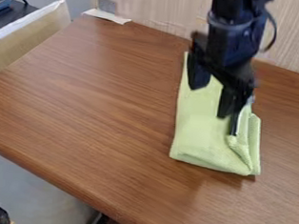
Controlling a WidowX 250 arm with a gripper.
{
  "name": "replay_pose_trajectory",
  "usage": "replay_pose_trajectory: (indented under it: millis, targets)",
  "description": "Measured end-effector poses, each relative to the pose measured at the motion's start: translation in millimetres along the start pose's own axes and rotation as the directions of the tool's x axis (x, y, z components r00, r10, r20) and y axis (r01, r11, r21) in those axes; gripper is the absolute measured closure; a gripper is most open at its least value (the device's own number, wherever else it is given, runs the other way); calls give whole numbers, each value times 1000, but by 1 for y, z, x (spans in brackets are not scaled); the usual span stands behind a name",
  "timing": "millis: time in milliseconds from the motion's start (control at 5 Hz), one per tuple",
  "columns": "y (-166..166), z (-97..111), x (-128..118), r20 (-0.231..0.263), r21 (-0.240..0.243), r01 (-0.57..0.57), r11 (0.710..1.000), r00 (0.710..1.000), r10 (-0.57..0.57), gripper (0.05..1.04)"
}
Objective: Move the cloth from top left to the bottom right
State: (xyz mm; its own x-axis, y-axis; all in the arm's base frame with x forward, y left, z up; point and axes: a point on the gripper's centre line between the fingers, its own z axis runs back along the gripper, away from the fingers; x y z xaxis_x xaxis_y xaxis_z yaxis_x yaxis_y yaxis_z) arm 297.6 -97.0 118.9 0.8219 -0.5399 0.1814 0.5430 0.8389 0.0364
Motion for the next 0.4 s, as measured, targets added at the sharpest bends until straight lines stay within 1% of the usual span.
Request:
replay_pose_trajectory:
  millis: [200,400]
  targets:
    - [-3,23,-1,50,-28,34,999,998,-32,84]
    - [-2,27,0,61,-24,35,999,998,-34,84]
